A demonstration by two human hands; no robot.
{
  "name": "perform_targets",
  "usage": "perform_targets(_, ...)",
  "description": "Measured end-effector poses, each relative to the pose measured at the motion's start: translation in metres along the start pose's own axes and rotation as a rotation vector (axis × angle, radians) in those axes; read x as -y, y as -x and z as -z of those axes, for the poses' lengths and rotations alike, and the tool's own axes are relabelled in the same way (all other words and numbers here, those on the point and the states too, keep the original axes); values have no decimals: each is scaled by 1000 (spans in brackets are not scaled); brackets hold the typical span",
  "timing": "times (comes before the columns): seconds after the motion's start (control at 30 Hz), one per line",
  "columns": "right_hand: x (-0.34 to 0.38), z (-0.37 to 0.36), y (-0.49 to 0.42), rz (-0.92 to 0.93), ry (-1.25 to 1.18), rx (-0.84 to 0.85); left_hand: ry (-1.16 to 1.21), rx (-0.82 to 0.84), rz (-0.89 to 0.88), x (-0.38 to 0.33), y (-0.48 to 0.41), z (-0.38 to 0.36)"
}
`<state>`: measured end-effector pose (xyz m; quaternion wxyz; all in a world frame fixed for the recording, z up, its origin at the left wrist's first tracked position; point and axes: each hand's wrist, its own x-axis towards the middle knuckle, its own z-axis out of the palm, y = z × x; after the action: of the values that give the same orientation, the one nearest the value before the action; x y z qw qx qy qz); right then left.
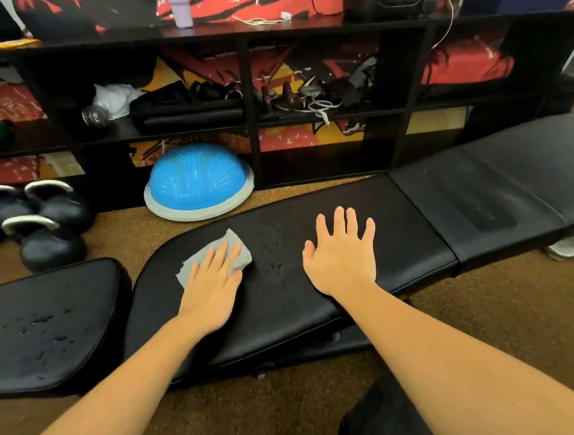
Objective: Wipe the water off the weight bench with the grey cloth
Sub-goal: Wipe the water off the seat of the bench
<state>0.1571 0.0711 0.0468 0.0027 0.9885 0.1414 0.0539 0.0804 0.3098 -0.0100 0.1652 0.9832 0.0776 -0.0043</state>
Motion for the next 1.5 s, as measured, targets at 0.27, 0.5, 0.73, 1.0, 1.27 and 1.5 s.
perform_targets(0.27, 0, 0, 0, -1, 18, -8, 80, 24, -68, -18, 110, -14)
perform_targets(0.5, 2, -1, 1, -1, 19, -23, 58, -57, 28, -7, 33, -4)
perform_targets(0.73, 0, -1, -1, 3, 8, -15, -7, 20, 113, 1, -81, 15)
perform_targets(1.0, 2, 0, -1, 4, -4, -12, -37, 50, -72, -57, -116, 24)
perform_targets(1.27, 1, 0, 0, 7, -7, -15, 16, 3, 248, -24, -120, 34)
perform_targets(1.5, 2, 0, -1, 0, -9, -11, 280, 81, 93, -38, -112, 32)
